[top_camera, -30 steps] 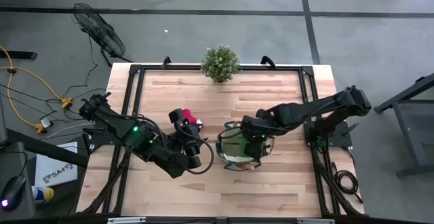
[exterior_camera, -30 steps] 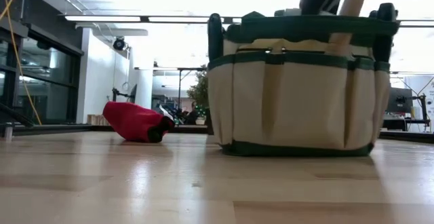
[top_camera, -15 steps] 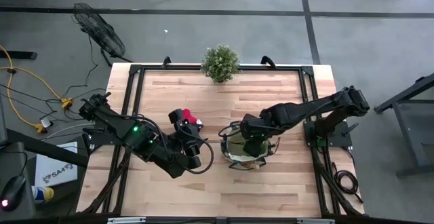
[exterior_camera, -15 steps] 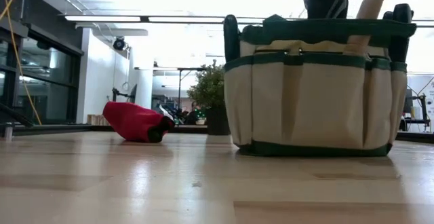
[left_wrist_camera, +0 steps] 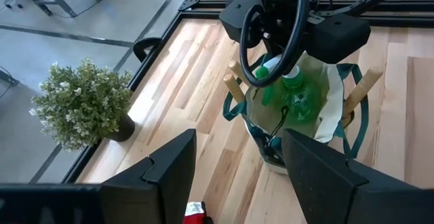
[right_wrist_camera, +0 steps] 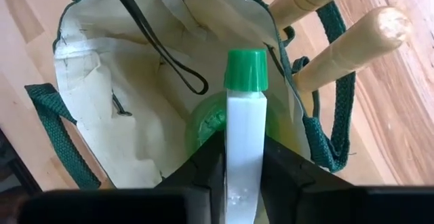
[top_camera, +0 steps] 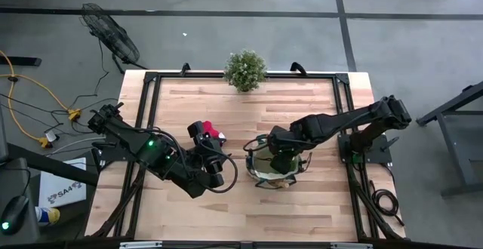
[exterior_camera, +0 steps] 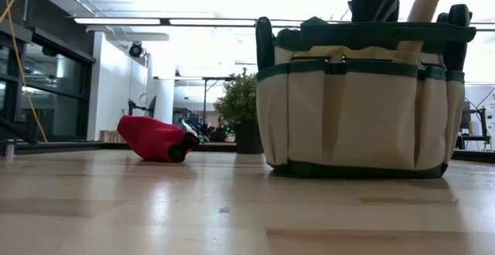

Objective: Pick & Place Garden tools in Gardening bag
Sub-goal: Put the spray bottle into the gardening bag, then put the gloves into the gardening bag

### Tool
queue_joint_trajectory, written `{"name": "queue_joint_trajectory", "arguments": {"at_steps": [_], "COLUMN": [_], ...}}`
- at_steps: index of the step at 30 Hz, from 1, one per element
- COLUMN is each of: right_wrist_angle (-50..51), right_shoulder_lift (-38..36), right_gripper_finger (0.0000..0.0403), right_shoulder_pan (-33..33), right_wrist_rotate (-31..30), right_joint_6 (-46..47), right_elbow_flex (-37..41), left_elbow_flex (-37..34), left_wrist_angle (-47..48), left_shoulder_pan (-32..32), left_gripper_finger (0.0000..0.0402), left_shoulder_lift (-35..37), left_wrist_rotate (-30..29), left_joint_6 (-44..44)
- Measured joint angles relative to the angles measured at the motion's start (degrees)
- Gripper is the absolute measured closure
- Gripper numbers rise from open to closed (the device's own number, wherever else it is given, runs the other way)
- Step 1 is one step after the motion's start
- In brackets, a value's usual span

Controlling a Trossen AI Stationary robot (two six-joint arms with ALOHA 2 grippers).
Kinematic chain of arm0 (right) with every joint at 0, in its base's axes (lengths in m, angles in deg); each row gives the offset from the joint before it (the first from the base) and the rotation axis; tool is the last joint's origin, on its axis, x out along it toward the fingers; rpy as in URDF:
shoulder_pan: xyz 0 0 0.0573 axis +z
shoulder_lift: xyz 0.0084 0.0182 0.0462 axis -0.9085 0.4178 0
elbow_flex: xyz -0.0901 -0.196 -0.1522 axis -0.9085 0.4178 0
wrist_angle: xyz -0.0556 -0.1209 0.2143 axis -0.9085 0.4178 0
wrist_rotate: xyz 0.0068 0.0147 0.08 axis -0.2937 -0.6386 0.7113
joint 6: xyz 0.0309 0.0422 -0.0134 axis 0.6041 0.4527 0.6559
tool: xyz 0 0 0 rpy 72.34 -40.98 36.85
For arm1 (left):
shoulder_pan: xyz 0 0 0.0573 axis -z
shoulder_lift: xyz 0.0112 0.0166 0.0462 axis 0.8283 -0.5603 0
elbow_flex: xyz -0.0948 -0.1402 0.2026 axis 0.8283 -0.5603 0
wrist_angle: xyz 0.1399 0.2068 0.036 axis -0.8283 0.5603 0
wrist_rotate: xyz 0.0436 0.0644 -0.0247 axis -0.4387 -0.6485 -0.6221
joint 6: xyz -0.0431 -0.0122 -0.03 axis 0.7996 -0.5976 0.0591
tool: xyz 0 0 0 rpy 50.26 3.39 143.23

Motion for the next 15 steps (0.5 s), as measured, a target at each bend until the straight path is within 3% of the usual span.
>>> {"name": "queue_joint_trajectory", "arguments": {"at_steps": [15], "right_wrist_angle": [-0.09], "right_shoulder_lift": [-0.29], "right_gripper_finger": [0.0229], "right_shoulder_pan": [0.02], "right_wrist_rotate": [2.96], "right_joint_6": [0.12], "right_elbow_flex": [0.00], "left_elbow_flex": [0.00], "left_wrist_angle": [0.28], "left_shoulder_pan": [0.00], "left_gripper_finger": [0.0190], "left_shoulder_lift": [0.00], "left_wrist_rotate": [0.57], "left_joint_6": [0.11]}}
